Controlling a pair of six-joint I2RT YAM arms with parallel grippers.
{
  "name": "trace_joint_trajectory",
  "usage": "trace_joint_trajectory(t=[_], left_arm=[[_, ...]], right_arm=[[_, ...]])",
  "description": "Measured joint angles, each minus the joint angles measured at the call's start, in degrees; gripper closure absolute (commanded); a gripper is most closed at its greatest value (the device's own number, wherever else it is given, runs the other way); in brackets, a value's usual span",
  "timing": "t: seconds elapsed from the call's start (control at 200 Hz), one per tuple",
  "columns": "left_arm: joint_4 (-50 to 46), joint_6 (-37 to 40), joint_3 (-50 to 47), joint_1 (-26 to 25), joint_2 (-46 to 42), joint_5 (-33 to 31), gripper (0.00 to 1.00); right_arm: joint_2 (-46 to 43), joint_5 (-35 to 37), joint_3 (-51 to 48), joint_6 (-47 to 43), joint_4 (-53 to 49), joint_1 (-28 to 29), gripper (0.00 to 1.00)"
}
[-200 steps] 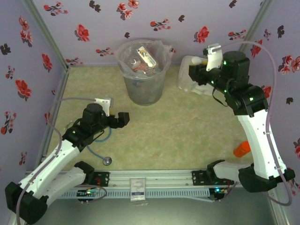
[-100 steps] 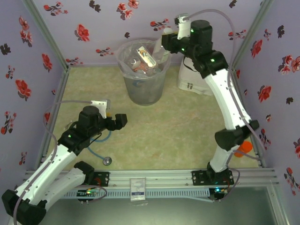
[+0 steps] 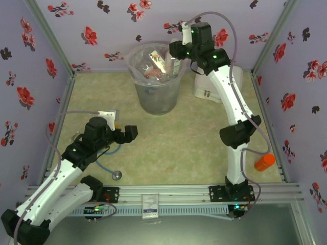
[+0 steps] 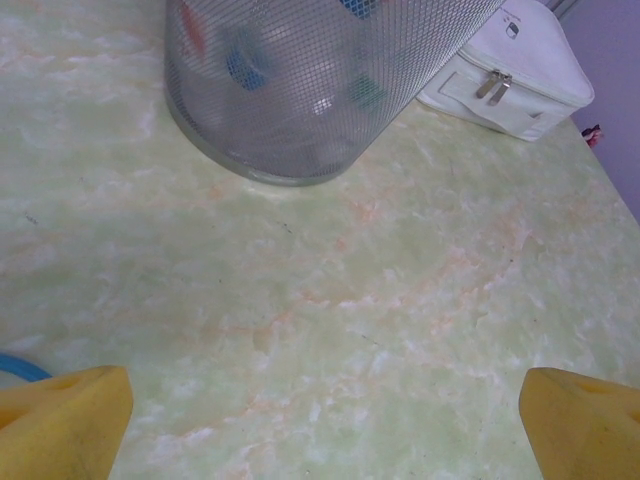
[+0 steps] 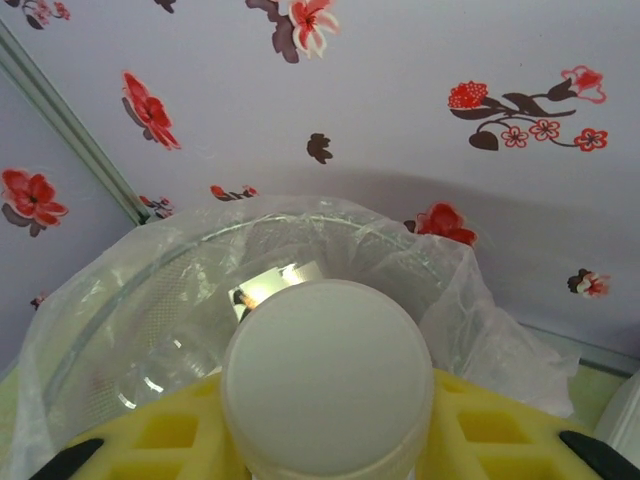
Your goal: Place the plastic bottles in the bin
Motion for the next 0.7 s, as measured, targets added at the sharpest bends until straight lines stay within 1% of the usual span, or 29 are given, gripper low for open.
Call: trace_joint_trajectory(t=[0.085, 0.12, 0.195, 0.245, 0.28, 0.385, 0.5, 0.6, 0.695], left_arm=[[-0.2, 0.0, 0.0, 0.0, 0.4, 0.0, 0.0], [-0.2, 0.0, 0.0, 0.0, 0.5, 0.0, 0.0], [-0.2, 0.0, 0.0, 0.0, 0.9, 0.0, 0.0], [-0.1, 0.0, 0.0, 0.0, 1.3, 0.0, 0.0], [-0.1, 0.0, -0.1, 0.0, 1.6, 0.0, 0.0], [0.2, 0.0, -0.2, 0.0, 2.6, 0.0, 0.0], [0.3, -0.2, -0.3, 0.0, 3.4, 0.0, 0.0], [0.3, -0.2, -0.3, 0.0, 3.5, 0.0, 0.0], [0.4, -0.2, -0.3, 0.0, 3.5, 0.0, 0.0]], right_arm=[[3.2, 0.9, 4.3, -0.4, -0.9, 0.2, 0.71], [4.1, 1.5, 5.5, -0.7, -1.0, 0.4, 0.68], [5.4, 2.4, 7.1, -1.2, -1.0, 0.8, 0.57], [5.8, 2.9, 7.6, -1.6, -1.0, 1.1, 0.45], [6.1, 3.1, 7.8, -2.1, -0.9, 1.3, 0.4], [8.1, 3.5, 7.8, -3.2, -1.9, 2.0, 0.28], [10.5, 3.7, 7.1, -3.7, -3.5, 3.0, 0.2], [10.8, 3.8, 6.0, -4.0, -4.4, 3.5, 0.16], [10.2, 3.9, 5.8, -4.2, -4.4, 3.7, 0.14]])
